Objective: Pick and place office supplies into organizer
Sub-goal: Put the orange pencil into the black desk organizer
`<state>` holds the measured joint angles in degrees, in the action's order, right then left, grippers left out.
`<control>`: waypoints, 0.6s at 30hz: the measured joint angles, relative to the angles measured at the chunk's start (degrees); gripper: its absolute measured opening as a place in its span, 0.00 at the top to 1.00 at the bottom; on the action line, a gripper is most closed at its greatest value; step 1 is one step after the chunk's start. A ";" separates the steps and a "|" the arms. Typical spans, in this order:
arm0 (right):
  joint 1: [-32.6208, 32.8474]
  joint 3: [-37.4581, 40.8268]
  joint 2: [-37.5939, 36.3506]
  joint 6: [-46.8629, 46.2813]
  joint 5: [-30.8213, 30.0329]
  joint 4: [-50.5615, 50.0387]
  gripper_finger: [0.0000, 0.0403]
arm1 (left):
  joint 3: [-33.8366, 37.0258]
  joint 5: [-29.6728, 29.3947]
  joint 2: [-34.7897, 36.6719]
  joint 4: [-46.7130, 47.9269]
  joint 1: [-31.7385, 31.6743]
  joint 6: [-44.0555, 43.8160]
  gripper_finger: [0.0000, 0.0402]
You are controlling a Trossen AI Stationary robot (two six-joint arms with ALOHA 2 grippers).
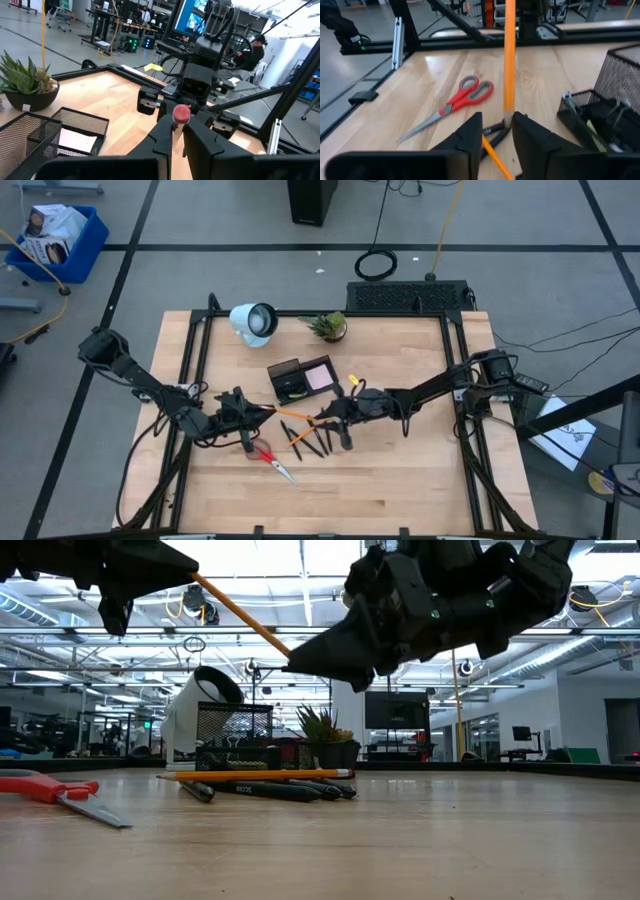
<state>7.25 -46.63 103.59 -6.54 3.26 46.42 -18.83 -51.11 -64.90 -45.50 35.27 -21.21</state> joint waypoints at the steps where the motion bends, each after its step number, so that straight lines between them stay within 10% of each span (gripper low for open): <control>1: -0.04 0.39 0.00 -0.44 -0.04 0.02 0.73 | 0.00 0.00 0.00 0.00 0.00 0.15 0.92; 18: -1.25 9.39 0.00 -8.37 -0.06 2.67 0.68 | 0.00 -8.58 0.00 -0.95 -0.93 3.26 0.94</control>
<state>6.00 -37.24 103.59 -14.91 3.20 49.09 -18.83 -59.69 -64.90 -46.44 34.34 -17.95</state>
